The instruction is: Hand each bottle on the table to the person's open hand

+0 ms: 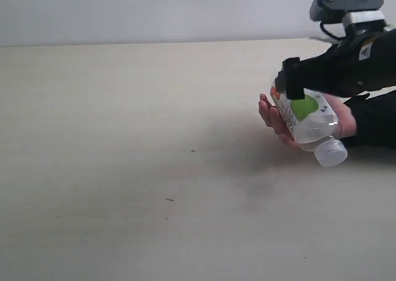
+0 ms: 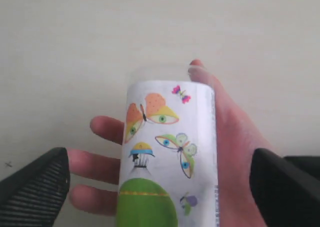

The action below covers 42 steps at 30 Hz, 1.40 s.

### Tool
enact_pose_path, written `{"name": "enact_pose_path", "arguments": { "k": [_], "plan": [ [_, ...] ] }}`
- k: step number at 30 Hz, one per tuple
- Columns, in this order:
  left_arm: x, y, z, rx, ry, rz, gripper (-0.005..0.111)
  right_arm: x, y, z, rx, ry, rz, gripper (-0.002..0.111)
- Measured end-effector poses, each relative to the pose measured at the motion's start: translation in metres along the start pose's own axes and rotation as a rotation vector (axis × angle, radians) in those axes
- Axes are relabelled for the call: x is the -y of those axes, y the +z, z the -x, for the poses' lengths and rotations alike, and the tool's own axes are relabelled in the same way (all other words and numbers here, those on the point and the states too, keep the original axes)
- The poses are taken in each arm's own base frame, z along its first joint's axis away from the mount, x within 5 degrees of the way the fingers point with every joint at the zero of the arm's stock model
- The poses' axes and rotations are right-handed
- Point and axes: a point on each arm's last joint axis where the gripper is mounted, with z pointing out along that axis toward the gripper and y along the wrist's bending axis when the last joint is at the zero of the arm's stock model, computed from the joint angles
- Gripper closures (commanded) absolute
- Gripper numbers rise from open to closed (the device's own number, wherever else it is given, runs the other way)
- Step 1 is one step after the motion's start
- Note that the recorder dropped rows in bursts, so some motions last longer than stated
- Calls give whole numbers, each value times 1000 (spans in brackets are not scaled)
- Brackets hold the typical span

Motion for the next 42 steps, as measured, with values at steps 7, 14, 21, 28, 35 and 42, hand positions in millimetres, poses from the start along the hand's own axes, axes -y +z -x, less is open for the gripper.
{"name": "enact_pose_path", "arguments": {
  "k": [7, 14, 21, 28, 35, 42],
  "plan": [
    [0, 0, 0, 0, 0, 0, 107, 0, -104, 13, 197, -31, 19, 104],
    [0, 0, 0, 0, 0, 0, 107, 4, -150, -51, 252, -41, 80, 108],
    [0, 0, 0, 0, 0, 0, 107, -4, -190, -103, 456, 7, 304, 108],
    [0, 0, 0, 0, 0, 0, 107, -4, -203, -136, 596, -4, 380, 108],
    [0, 0, 0, 0, 0, 0, 107, -4, -206, -140, 628, 92, 437, 108],
    [0, 0, 0, 0, 0, 0, 107, -5, -207, -140, 627, 116, 450, 108]
  ]
}}
